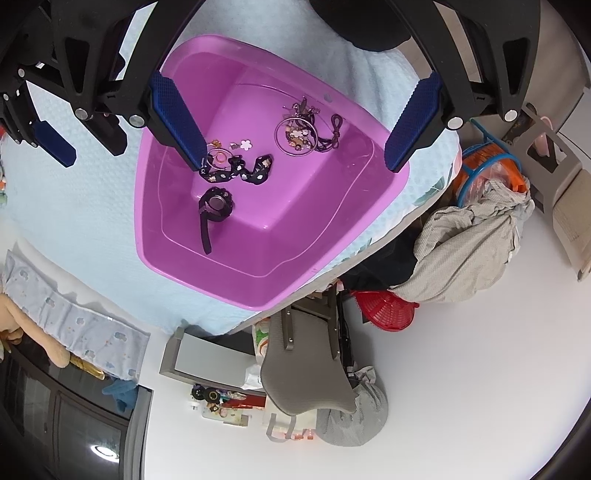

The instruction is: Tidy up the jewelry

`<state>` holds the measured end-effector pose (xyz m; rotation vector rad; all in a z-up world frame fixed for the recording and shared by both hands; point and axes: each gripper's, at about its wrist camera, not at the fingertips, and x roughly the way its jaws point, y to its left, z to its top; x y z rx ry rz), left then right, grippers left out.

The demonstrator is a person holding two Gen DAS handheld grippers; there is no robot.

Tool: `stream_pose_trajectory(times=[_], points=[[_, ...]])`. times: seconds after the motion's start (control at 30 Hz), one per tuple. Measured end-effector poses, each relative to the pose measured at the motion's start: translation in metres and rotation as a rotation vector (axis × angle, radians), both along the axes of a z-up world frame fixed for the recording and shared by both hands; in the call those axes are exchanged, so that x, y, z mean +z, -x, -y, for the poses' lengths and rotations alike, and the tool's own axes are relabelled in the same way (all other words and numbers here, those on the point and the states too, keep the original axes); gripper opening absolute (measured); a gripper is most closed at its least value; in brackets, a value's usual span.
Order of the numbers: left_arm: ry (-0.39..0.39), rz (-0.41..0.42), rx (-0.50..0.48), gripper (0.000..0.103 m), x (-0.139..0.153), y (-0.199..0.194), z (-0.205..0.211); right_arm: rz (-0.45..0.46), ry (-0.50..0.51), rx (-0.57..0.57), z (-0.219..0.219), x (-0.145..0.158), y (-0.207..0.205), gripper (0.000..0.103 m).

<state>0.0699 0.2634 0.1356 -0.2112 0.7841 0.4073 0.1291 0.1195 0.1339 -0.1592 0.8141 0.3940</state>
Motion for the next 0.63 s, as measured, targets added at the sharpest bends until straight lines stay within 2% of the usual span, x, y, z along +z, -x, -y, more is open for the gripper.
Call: stream_pose_trajectory(times=[0.27, 0.63], points=[[-0.005, 0.019, -0.019, 0.095, 0.0015, 0.0016, 0.0031, -0.001, 0.002, 0.002, -0.0022, 0.0001, 0.0013, 0.067], [0.014, -0.005, 0.010, 0.096, -0.0034, 0.0023, -0.0011, -0.006, -0.002, 0.004, -0.0055, -0.0024, 0.0024, 0.067]])
